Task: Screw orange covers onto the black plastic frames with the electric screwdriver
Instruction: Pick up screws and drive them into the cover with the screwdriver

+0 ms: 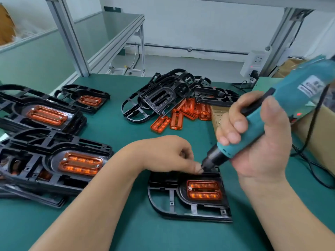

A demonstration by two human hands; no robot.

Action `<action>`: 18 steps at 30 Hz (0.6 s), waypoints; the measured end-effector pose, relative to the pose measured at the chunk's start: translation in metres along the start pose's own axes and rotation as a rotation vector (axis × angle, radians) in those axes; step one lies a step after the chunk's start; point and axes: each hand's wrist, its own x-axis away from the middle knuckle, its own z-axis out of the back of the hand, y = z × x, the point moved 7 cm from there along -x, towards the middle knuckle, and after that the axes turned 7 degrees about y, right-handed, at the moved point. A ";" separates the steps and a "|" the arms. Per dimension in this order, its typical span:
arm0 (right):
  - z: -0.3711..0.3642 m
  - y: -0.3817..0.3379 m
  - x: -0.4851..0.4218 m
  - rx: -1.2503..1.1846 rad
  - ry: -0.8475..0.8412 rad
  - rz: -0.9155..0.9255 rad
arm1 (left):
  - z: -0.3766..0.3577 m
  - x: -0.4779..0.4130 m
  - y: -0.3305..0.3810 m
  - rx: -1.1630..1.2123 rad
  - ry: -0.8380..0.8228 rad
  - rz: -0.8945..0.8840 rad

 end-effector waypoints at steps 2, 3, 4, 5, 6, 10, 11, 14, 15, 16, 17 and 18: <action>0.021 0.002 -0.011 -0.053 0.156 -0.008 | 0.009 -0.005 -0.007 0.158 0.135 0.058; 0.032 0.003 -0.014 -0.109 0.225 -0.010 | 0.013 -0.006 -0.010 0.291 0.207 0.098; 0.044 0.004 -0.017 -0.161 0.279 -0.003 | 0.015 -0.008 -0.013 0.422 0.255 0.131; 0.055 0.004 -0.020 -0.203 0.332 -0.001 | 0.016 -0.009 -0.014 0.543 0.271 0.144; 0.064 0.004 -0.023 -0.218 0.378 0.011 | 0.016 -0.011 -0.014 0.647 0.263 0.139; 0.085 0.007 -0.026 -0.216 0.511 0.021 | 0.011 -0.015 -0.015 0.943 0.240 0.126; 0.086 0.008 -0.026 -0.213 0.515 0.019 | 0.010 -0.016 -0.015 0.968 0.247 0.127; 0.084 0.012 -0.027 -0.210 0.485 0.019 | 0.007 -0.018 -0.013 0.978 0.266 0.080; 0.083 0.012 -0.027 -0.205 0.471 0.019 | 0.007 -0.018 -0.012 0.970 0.268 0.070; 0.082 0.013 -0.027 -0.201 0.461 0.018 | 0.007 -0.018 -0.012 0.952 0.271 0.067; 0.081 0.014 -0.026 -0.200 0.454 0.016 | 0.008 -0.018 -0.011 0.926 0.280 0.070; 0.080 0.015 -0.026 -0.198 0.451 0.012 | 0.008 -0.018 -0.011 0.896 0.291 0.076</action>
